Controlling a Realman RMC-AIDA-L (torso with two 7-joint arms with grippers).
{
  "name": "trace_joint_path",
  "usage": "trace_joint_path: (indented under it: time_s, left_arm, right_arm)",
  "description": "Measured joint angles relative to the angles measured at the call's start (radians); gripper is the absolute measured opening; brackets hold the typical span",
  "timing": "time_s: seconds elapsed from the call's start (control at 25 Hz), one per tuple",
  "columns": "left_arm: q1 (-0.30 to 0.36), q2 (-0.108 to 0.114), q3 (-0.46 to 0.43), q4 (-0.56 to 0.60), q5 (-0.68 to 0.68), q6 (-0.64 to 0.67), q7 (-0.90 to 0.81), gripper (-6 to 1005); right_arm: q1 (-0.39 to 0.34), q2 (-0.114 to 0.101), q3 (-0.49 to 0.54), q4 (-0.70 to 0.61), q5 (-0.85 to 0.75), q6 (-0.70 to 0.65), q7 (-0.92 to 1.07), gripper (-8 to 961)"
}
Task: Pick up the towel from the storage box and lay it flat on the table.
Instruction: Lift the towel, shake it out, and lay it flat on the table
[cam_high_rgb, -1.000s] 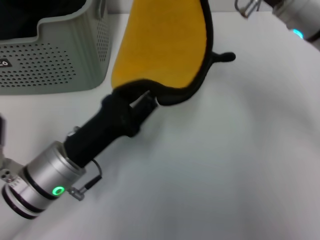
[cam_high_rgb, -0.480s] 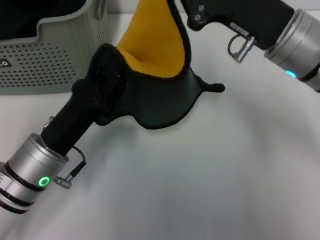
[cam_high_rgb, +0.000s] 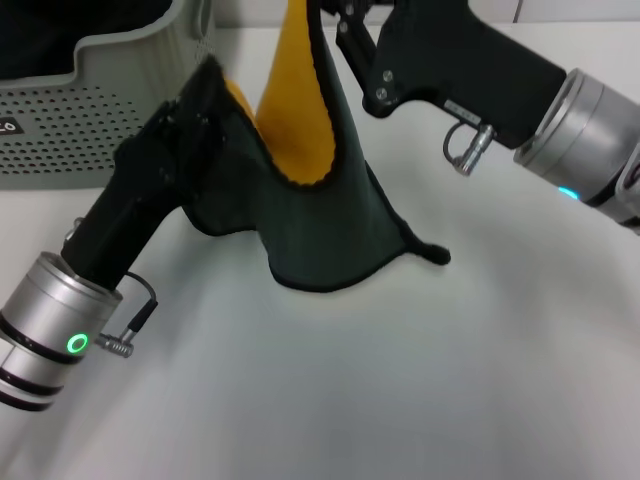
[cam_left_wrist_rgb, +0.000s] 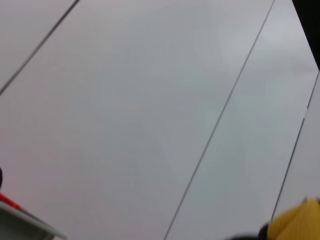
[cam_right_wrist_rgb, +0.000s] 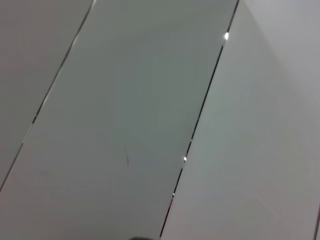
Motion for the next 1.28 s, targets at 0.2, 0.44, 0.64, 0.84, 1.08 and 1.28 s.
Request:
trace_joint_path:
  time_s: [0.2,0.44,0.64,0.84,1.08,1.28]
  left_arm:
    - [-0.013,0.001,0.002,-0.005,-0.008,-0.005,0.03,367]
    - [-0.034,0.001,0.013,-0.002,0.057,-0.086,0.071,367]
    - [-0.049,0.0,0.014,0.001,0.146,-0.141,0.111,367]
    - [-0.028,0.0,0.011,0.018,0.165,-0.097,0.154,367]
    - [0.015,0.0,0.004,0.068,0.146,-0.074,0.307,368]
    - [-0.005,0.0,0.021,0.07,0.157,-0.095,0.346,368]
  right_arm:
    - [0.0,-0.003,-0.007,0.0,-0.001,0.009,0.042,22]
    - [0.015,-0.004,0.028,-0.007,-0.005,0.014,0.064,23]
    - [0.064,-0.003,0.094,-0.015,-0.004,0.053,0.076,24]
    - [0.09,-0.004,0.134,-0.054,-0.016,0.156,0.072,24]
    - [0.133,-0.001,0.126,-0.062,-0.067,0.226,0.073,25]
    - [0.184,-0.001,0.068,-0.078,-0.09,0.322,0.072,25]
